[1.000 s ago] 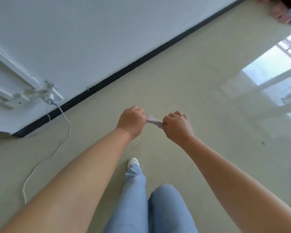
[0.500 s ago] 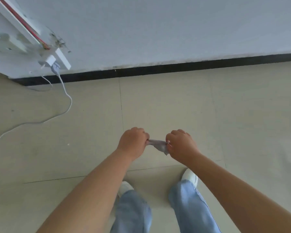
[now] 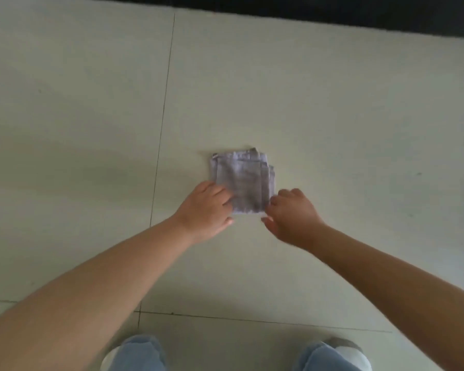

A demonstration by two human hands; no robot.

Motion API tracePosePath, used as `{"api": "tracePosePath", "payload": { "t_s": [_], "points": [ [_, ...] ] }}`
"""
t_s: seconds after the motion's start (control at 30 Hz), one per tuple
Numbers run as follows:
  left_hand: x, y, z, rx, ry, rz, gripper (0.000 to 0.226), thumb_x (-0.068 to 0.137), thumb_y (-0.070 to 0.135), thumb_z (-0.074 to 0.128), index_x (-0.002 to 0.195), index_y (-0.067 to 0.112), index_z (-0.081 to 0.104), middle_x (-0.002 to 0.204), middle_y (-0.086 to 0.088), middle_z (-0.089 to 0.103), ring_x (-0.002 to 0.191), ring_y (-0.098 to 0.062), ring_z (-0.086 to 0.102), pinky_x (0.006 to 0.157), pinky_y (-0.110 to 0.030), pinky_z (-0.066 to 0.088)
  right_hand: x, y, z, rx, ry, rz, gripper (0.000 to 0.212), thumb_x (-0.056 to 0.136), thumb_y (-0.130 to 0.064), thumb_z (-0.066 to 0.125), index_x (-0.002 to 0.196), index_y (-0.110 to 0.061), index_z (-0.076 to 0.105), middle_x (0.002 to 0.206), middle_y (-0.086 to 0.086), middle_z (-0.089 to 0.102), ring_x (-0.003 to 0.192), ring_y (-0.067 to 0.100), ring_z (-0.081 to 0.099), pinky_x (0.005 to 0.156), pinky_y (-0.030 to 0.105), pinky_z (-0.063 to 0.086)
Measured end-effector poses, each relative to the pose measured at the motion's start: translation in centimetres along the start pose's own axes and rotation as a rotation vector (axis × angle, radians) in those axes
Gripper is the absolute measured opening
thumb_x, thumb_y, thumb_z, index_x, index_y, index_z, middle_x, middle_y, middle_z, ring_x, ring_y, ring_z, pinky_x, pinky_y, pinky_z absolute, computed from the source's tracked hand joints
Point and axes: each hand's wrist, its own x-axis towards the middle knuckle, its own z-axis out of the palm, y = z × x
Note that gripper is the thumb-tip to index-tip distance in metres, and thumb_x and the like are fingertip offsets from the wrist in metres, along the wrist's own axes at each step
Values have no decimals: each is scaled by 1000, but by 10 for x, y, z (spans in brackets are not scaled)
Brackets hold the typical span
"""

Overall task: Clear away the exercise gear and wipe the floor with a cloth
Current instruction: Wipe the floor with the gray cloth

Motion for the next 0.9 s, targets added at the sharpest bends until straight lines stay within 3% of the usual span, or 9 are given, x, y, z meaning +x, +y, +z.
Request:
{"api": "tracePosePath", "payload": {
  "t_s": [0.07,0.13,0.3,0.37,0.5,0.6,0.7,0.83,0.9],
  "points": [
    [-6,-10,21,3,59,-43,25,72,23,54,65,7,71,81,-8,74,80,-24,67,79,-31,37,11,5,14,37,225,7,16,68,-16,59,54,-12,64,57,2,62,55,24,60,55,24,47],
    [-6,-17,29,-17,111,-126,34,76,20,45,79,3,73,92,-12,74,96,-25,60,86,-34,37,22,7,23,78,275,66,25,73,-17,46,67,-8,68,71,6,68,74,24,60,70,31,47],
    [-1,-9,33,77,32,-238,39,66,28,72,95,2,75,105,-11,74,98,-23,72,96,-42,38,30,-3,40,-55,56,133,51,92,-32,29,103,-6,71,114,11,70,111,27,62,97,43,45],
    [7,-10,36,91,12,-260,44,73,30,52,97,1,75,107,-10,74,100,-22,71,96,-40,31,30,-3,45,-42,8,170,67,100,-32,7,113,-5,66,122,12,65,123,26,49,109,44,23],
    [35,-31,25,113,57,-305,53,74,26,33,101,6,75,112,-4,72,105,-15,69,96,-40,47,56,6,20,-12,79,362,53,101,-30,14,134,-5,47,146,12,42,137,24,37,112,48,28],
    [55,-60,8,218,-8,-329,48,95,17,31,139,1,41,152,-9,34,142,-15,31,117,-40,23,85,14,-4,98,41,378,53,101,-28,19,149,-13,3,159,3,-7,147,17,-7,118,44,-5],
    [52,-86,-9,158,-112,-435,53,102,24,27,150,8,10,160,-2,0,148,-15,-1,120,-40,-2,117,7,-24,139,74,352,55,100,-26,24,149,-21,1,159,-1,-8,147,18,-6,118,45,3],
    [1,-104,6,121,12,-547,50,90,23,35,129,-3,52,140,-16,51,131,-31,47,103,-49,40,142,-13,-26,170,69,342,54,99,-29,22,149,-19,5,159,0,-6,147,23,-5,115,43,12],
    [-35,-108,26,80,74,-602,52,83,25,35,118,-5,57,123,-21,63,117,-35,58,88,-51,51,129,-25,-12,94,162,279,52,96,-34,26,144,-12,32,155,6,23,144,26,20,112,48,26]
  ]
}}
